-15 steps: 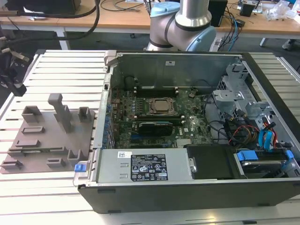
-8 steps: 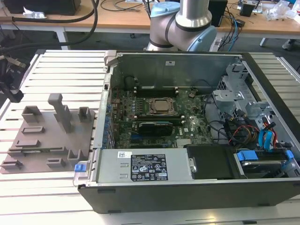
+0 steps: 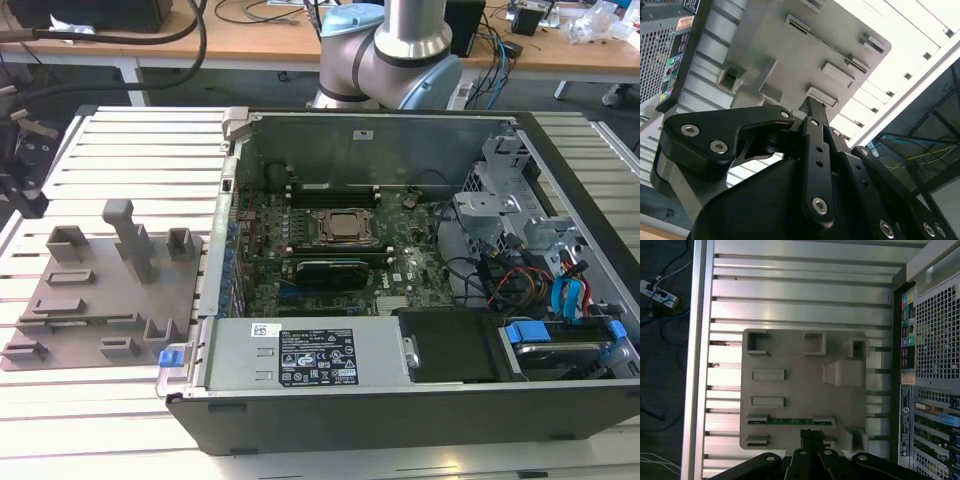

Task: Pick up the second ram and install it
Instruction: 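Pick up the second ram and move it above second insertion slot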

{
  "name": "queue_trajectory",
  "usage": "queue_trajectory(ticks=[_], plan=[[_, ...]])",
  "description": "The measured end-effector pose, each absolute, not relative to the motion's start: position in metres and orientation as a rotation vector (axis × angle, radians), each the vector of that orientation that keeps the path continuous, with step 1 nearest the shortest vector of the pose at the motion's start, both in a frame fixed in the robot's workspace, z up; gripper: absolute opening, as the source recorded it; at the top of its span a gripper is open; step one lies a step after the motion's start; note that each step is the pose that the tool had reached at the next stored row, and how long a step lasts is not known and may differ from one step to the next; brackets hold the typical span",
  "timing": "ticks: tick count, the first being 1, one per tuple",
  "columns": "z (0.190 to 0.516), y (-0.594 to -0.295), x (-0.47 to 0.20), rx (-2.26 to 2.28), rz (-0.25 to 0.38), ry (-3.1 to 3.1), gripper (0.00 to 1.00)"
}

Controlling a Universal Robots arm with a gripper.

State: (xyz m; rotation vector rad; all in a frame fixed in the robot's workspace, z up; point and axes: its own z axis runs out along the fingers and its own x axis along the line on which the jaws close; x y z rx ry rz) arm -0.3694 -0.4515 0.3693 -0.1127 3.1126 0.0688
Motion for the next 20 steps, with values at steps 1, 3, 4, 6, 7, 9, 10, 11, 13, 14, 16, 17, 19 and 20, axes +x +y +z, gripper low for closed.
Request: queue_trajectory(ticks=[1, 3, 4, 6, 7, 9, 10, 11, 13, 14, 16, 17, 19, 20], plan=[[0.3693, -0.4515, -0.3694, -0.176, 0.07, 3.11, 0.1], [0.3693, -0.4515, -0.3694, -0.281, 0.071, 3.104, 0.1], [0.3693, -0.4515, -0.3694, -0.341, 0.072, 3.099, 0.1], [0.3693, -0.4515, -0.3694, -0.45, 0.073, 3.087, 0.1], [0.3693, -0.4515, -0.3694, -0.478, 0.073, 3.083, 0.1], [0.3693, -0.4515, -0.3694, -0.531, 0.074, 3.075, 0.1], [0.3693, -0.4515, -0.3694, -0.573, 0.074, 3.068, 0.1], [0.3693, -0.4515, -0.3694, -0.649, 0.075, 3.054, 0.1], [0.3693, -0.4515, -0.3694, -0.715, 0.076, 3.041, 0.1], [0.3693, -0.4515, -0.3694, -0.751, 0.076, 3.032, 0.1], [0.3693, -0.4515, -0.3694, -0.824, 0.077, 3.015, 0.1], [0.3693, -0.4515, -0.3694, -0.867, 0.077, 3.003, 0.1], [0.3693, -0.4515, -0.3694, -0.952, 0.078, 2.979, 0.1], [0.3693, -0.4515, -0.3694, -1.008, 0.078, 2.961, 0.1]])
